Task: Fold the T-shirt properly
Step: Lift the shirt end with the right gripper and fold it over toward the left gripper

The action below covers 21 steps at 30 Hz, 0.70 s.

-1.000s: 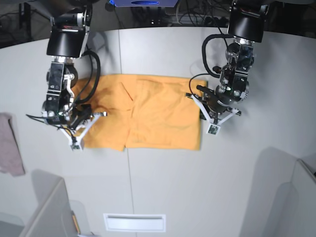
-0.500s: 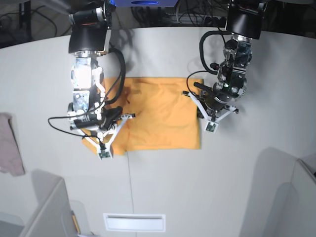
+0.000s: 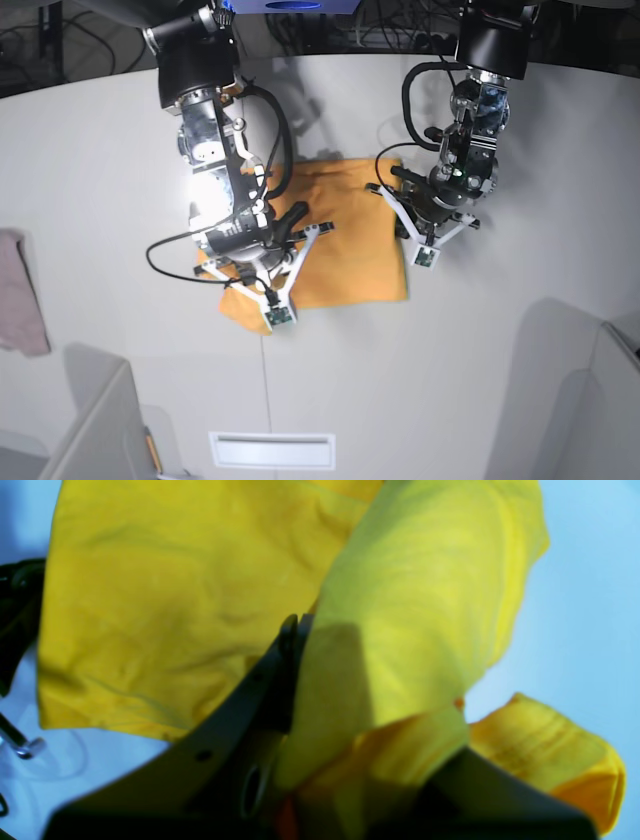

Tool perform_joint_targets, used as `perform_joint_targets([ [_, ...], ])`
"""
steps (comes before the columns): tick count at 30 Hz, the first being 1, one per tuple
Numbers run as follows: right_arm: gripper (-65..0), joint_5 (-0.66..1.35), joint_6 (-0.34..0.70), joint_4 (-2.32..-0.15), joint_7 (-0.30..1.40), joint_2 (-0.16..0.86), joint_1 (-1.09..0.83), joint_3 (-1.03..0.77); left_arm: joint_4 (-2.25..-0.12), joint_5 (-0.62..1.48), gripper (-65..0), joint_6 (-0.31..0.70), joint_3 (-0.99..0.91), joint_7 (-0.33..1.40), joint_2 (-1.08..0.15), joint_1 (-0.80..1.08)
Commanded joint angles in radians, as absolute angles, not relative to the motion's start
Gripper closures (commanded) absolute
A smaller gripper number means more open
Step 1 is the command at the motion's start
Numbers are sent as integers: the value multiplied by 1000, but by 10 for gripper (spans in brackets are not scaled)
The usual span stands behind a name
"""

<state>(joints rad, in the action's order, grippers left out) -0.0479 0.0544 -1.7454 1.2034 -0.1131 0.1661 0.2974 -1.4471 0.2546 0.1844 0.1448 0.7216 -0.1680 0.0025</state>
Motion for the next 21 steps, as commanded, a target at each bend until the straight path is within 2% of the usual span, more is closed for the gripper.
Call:
perform_joint_targets([
  [1, 0, -41, 39, -1756, 1179, -122, 193, 311, -1442, 262, 0, 203, 153, 789, -163, 8],
  [15, 0, -41, 25, -1606, 1135, -143, 217, 437, -1442, 262, 0, 203, 153, 789, -163, 19],
  [21, 0, 25, -50, -1577, 1104, -145, 216, 464, -1442, 262, 0, 203, 153, 789, -163, 21],
])
